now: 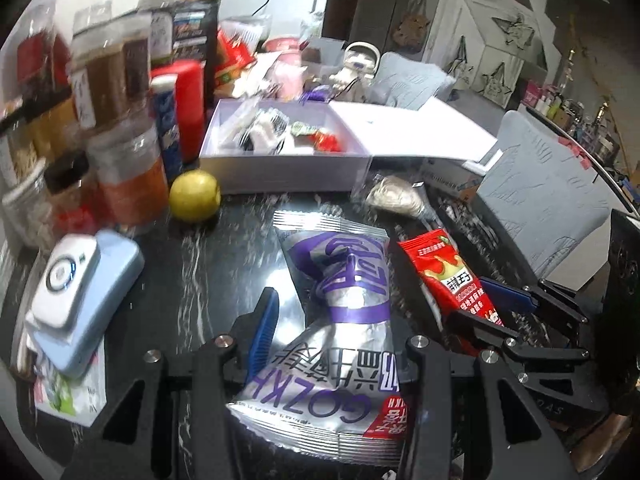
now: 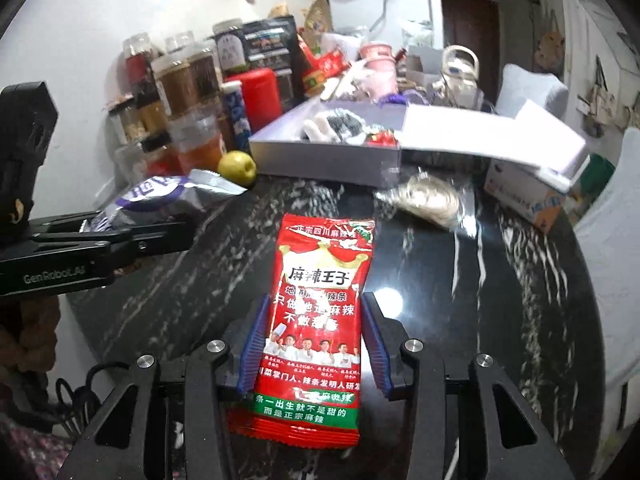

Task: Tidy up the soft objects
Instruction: 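Lift the red packet with the right gripper and carry both items toward the white box, then lower the chip bag and red packet into the white box and open both grippers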

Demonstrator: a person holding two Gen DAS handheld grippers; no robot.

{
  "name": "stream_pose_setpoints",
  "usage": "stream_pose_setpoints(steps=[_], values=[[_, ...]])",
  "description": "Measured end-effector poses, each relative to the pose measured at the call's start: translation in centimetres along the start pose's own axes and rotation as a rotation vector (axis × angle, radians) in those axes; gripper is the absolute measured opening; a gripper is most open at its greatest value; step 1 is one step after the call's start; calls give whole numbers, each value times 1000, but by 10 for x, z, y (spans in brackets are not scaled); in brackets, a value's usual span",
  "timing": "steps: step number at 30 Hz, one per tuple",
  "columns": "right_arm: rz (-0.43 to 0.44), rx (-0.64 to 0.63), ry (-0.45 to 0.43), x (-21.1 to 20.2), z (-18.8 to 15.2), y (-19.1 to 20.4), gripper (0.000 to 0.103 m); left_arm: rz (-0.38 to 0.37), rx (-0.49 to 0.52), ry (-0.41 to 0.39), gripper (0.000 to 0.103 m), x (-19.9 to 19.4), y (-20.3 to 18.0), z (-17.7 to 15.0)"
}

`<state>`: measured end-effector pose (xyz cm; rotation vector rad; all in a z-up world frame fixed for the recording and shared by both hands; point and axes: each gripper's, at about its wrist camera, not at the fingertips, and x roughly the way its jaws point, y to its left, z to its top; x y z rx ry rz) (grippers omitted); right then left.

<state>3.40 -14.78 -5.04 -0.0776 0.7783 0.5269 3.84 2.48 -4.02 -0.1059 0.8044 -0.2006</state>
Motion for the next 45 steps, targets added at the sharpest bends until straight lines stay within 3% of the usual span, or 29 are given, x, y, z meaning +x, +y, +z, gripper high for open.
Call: stream_pose_setpoints(steps=[10,22,37,45], values=[[16,-79,-99,-28,44,-2,45,-23,66,-90,44,-16,-18,47],[62,-78,-199,-37,97,-12,45,-53,150,-212,44,-25,-28,103],[7,-74,-278,-11,168,-45,45,-48,161,-290,44,14,-9,175],[-11,-84,-306,13,203,-64,45,6,188,-329,44,44,-3,214]])
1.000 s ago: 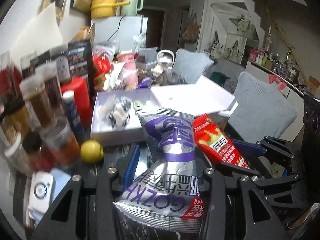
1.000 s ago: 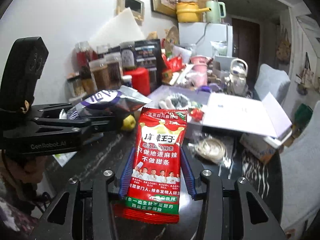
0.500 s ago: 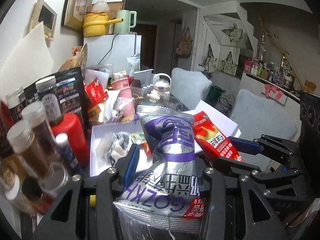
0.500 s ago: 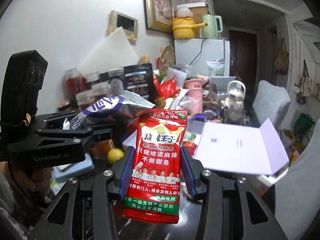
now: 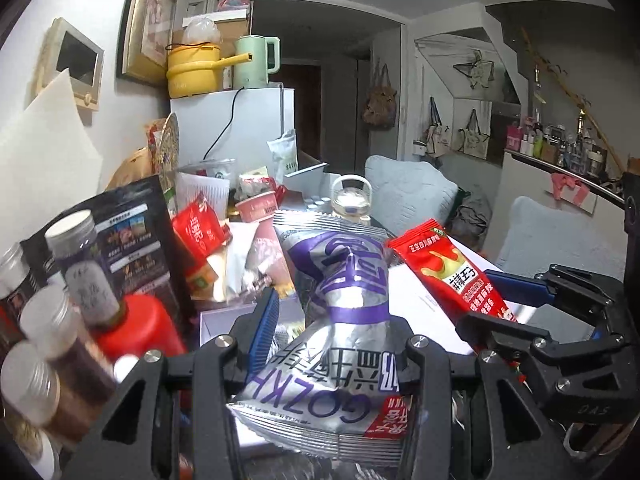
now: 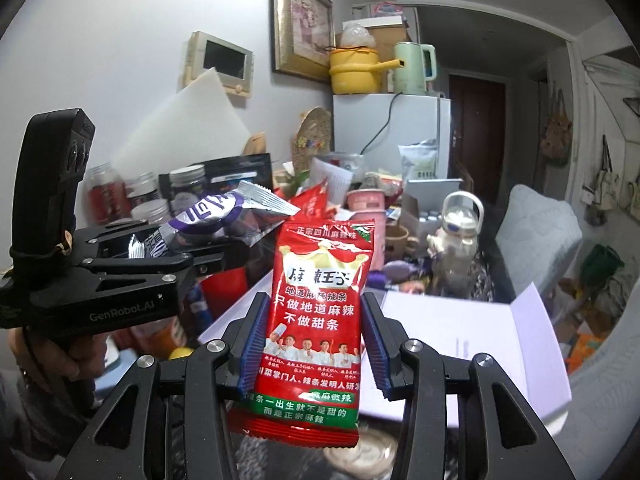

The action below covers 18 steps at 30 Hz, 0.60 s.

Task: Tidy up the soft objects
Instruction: 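Lower the chip bag and red packet into the white box and open both grippers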

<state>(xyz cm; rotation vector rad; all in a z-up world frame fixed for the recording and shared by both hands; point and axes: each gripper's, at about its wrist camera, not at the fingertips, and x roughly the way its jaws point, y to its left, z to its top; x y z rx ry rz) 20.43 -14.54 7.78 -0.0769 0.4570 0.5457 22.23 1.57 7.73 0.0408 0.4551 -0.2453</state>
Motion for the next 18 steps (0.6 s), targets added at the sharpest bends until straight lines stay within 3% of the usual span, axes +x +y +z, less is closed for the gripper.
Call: stream_pose_setpoints(steps=[11,18], values=[[8,33,-29,54,23,-31,45,12,-41,27,44,52,29,17],[38,53,12,102,24,-40,45,48,-55,108,44,93,43,7]])
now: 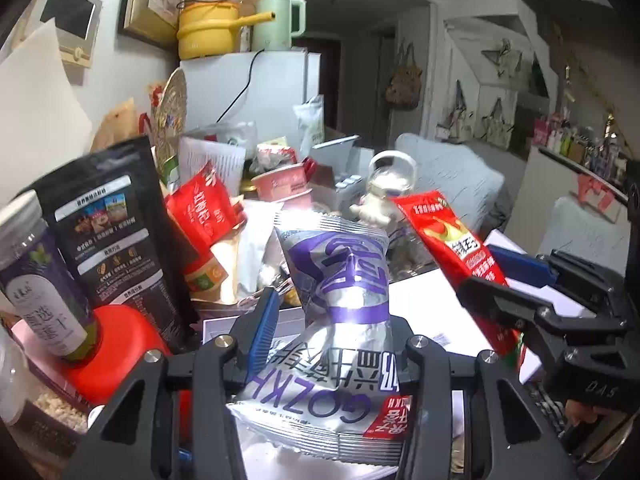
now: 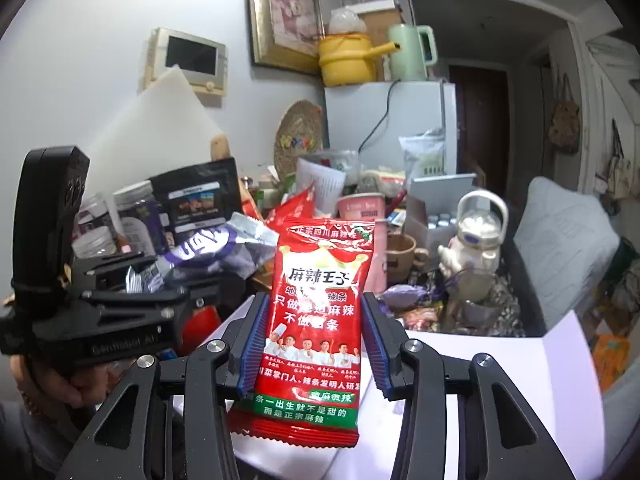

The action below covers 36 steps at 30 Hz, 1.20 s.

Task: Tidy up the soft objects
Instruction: 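Lower the chip bag and red packet into the white box and open both grippers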

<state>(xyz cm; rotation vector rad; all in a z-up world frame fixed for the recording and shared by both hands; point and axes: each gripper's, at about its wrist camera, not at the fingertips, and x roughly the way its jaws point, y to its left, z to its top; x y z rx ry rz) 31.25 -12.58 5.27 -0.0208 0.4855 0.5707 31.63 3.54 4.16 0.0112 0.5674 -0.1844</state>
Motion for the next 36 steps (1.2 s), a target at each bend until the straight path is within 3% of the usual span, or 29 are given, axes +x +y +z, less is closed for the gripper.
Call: stream_pose_setpoints(steps=[15,36], values=[[31,61,149,70,-26,-19,45,58,25,135,44,65,5,-23],[31,78,307,108,-58,-20,45,78,15,333,44,116,9,-47]])
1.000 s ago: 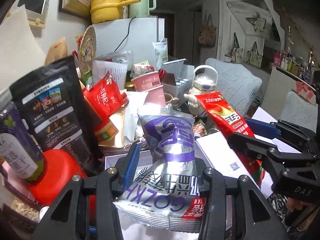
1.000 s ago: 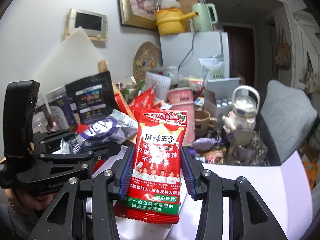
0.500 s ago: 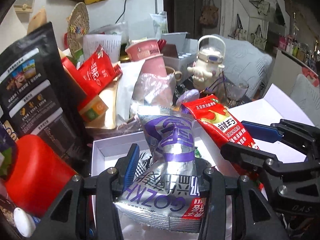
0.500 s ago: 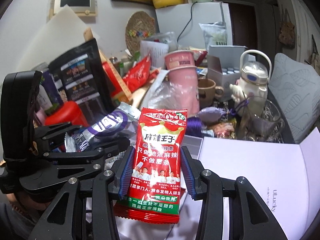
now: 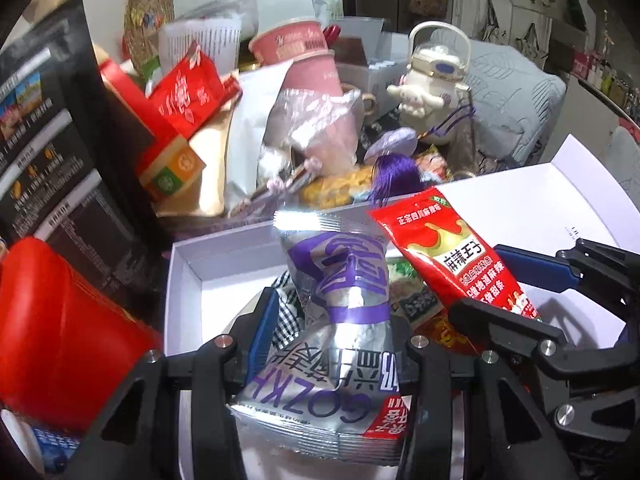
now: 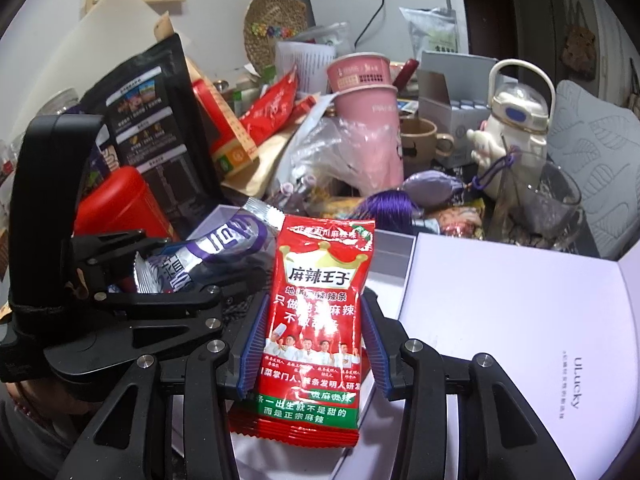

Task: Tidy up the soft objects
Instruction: 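Lower the chip bag and red packet into the white box and open both grippers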

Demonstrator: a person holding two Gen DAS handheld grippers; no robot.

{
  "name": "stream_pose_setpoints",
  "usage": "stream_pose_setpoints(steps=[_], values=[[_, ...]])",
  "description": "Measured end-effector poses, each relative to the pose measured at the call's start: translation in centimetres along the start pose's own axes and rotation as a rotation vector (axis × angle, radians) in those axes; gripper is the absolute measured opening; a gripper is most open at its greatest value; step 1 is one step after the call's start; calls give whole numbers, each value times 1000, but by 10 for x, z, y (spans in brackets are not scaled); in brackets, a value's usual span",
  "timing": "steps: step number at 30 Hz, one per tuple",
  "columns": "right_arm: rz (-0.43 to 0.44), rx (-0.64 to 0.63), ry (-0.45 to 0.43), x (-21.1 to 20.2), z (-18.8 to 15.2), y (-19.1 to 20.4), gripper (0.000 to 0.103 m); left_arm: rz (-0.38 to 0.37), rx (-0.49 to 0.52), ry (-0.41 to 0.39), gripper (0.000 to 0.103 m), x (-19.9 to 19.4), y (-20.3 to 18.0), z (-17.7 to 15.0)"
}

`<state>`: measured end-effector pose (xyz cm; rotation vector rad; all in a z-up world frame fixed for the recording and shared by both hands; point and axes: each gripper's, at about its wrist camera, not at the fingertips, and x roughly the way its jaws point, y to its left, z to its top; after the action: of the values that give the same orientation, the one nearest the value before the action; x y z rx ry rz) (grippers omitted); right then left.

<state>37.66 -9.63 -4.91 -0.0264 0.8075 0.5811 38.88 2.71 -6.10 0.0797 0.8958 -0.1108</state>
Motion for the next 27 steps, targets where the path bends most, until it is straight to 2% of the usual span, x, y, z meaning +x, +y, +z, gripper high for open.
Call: stream_pose_setpoints(steps=[4,10,20,27], values=[[-4,16,32,9,-4,-2,45,-31,-18,39,44,11,2,-3],[-14,23,65,18,-10,-5,45,5,8,35,44,12,-3,-5],[-26,32,89,22,-11,-6,47,18,47,84,44,19,-7,2],[-51,27,91,19,-8,-4,47,6,19,111,45,14,-3,0]])
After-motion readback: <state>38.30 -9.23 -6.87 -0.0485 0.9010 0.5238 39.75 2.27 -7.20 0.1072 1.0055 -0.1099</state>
